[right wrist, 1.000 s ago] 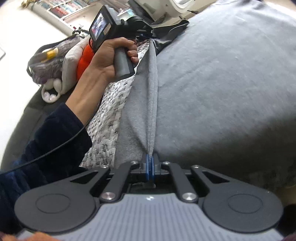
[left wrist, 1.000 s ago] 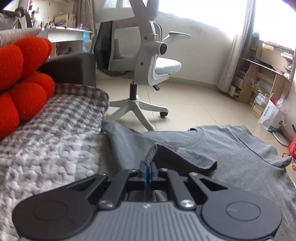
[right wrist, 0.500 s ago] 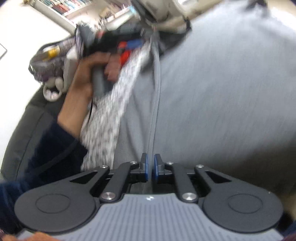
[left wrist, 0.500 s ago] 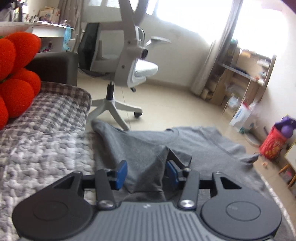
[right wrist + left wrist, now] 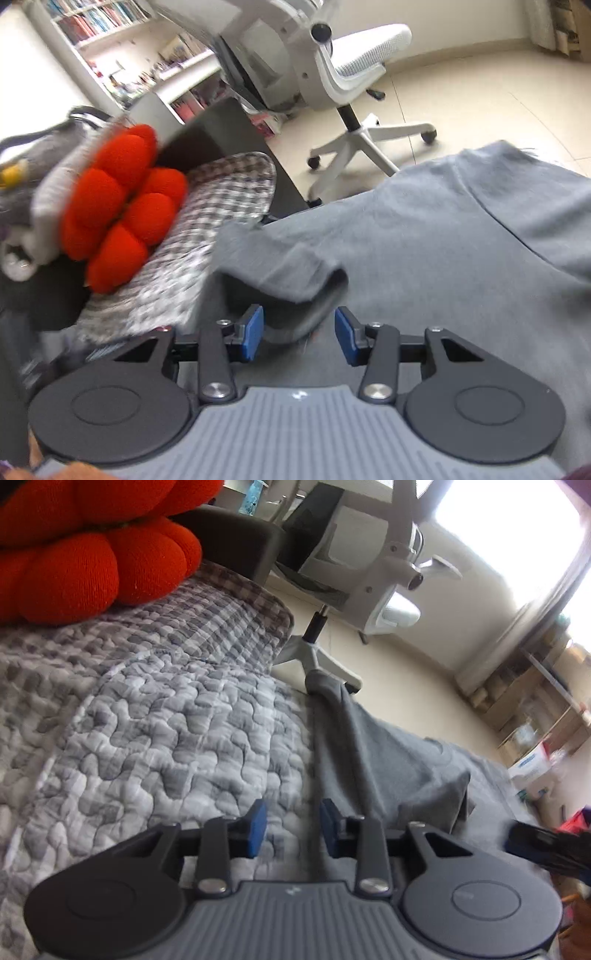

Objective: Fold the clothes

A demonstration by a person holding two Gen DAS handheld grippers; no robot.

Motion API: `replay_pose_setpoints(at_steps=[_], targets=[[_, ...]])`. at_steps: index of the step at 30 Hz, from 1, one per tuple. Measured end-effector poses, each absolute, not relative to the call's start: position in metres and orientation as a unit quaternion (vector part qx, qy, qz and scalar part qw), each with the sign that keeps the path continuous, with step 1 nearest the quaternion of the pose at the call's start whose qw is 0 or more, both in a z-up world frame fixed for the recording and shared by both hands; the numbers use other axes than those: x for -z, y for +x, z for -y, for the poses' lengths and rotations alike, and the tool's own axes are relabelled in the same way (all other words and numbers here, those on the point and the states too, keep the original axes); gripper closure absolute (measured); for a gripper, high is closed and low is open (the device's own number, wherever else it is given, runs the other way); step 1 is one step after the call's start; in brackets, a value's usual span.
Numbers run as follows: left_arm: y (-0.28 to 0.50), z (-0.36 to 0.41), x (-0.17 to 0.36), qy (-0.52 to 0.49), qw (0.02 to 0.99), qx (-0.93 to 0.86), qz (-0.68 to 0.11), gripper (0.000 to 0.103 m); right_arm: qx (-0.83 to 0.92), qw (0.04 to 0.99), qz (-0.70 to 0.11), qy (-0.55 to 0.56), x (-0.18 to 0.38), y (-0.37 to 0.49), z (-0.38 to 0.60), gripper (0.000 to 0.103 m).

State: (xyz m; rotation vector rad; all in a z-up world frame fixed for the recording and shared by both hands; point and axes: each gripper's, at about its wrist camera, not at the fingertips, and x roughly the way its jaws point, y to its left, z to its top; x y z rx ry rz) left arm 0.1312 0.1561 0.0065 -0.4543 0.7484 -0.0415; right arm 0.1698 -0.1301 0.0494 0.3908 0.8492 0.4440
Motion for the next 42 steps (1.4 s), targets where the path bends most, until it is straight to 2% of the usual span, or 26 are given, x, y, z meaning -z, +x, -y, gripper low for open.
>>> replay_pose_setpoints(at_steps=[6, 8, 9, 10, 15, 20, 23, 25, 30, 33, 37, 42], targets=[[0.137, -0.161, -0.007, -0.221, 0.905, 0.064, -0.358, 0.072, -0.202, 0.888, -0.404, 0.081, -0.037, 0.198, 0.099, 0.056], [0.139, -0.157, -0.005, -0.193, 0.909, 0.057, -0.364, 0.072, -0.198, 0.893, -0.403, 0.04, -0.034, 0.199, 0.094, 0.07], [0.14, -0.155, -0.004, -0.182, 0.911, 0.056, -0.366, 0.072, -0.196, 0.895, -0.401, 0.021, -0.033, 0.2, 0.092, 0.096], [0.14, -0.152, -0.003, -0.177, 0.912, 0.057, -0.366, 0.072, -0.195, 0.896, -0.399, 0.005, -0.034, 0.201, 0.09, 0.101], [0.138, -0.151, 0.0, -0.177, 0.915, 0.051, -0.359, 0.072, -0.193, 0.91, -0.366, -0.02, -0.048, 0.196, 0.096, 0.102], [0.139, -0.148, -0.001, -0.152, 0.92, 0.039, -0.36, 0.079, -0.19, 0.924, -0.331, -0.036, -0.063, 0.19, 0.104, 0.101], [0.138, -0.146, -0.001, -0.141, 0.921, 0.033, -0.362, 0.083, -0.183, 0.914, -0.357, -0.065, -0.047, 0.199, 0.103, 0.1], [0.138, -0.149, -0.002, -0.152, 0.918, 0.032, -0.365, 0.083, -0.192, 0.913, -0.354, -0.065, -0.047, 0.206, 0.098, 0.093], [0.139, -0.161, -0.002, -0.198, 0.906, 0.035, -0.371, 0.082, -0.251, 0.909, -0.325, -0.066, -0.067, 0.229, 0.06, 0.086], [0.139, -0.166, -0.001, -0.214, 0.903, 0.038, -0.371, 0.082, -0.297, 0.887, -0.334, -0.119, -0.068, 0.248, 0.015, 0.071], [0.14, -0.172, 0.003, -0.235, 0.898, 0.047, -0.369, 0.083, -0.278, 0.884, -0.324, -0.19, -0.067, 0.267, -0.033, 0.071], [0.141, -0.174, 0.005, -0.242, 0.896, 0.052, -0.369, 0.083, -0.119, 0.905, -0.339, -0.229, -0.055, 0.275, -0.021, 0.071]])
